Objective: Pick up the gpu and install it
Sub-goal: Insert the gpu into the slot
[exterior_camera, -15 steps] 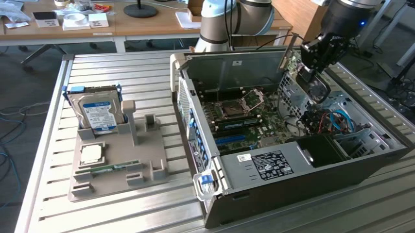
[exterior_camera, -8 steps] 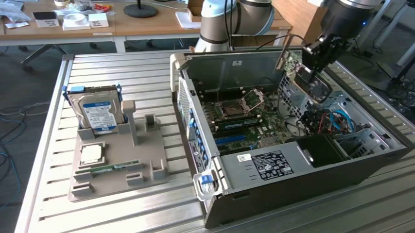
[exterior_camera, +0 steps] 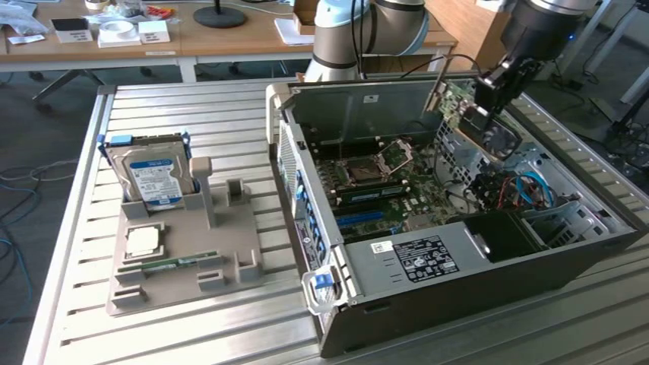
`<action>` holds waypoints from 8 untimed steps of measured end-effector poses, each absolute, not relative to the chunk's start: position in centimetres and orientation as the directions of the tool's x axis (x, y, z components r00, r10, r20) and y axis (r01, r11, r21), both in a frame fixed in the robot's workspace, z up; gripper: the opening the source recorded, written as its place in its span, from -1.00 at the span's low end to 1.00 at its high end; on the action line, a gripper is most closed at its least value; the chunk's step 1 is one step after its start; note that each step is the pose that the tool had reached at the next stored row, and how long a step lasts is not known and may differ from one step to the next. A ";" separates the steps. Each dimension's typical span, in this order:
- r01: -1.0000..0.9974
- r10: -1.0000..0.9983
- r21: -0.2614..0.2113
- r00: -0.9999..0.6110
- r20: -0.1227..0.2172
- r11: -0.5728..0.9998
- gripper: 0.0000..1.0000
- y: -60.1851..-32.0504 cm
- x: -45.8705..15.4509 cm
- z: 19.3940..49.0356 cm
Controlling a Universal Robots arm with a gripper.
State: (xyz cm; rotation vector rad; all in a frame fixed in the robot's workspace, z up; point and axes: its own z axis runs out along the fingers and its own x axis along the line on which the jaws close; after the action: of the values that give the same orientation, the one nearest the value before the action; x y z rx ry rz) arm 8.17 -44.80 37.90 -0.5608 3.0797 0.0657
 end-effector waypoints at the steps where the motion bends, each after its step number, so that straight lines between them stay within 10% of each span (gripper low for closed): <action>1: -0.369 -0.369 0.039 -0.929 -0.018 0.928 -0.46 -44.8 8.2 37.9; 8: -0.484 -0.484 0.039 -0.875 -0.018 0.874 -0.46 -44.8 8.2 37.8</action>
State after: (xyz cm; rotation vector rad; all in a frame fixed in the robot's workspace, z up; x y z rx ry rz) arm 8.17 -44.81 37.78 -0.7838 3.0337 0.0668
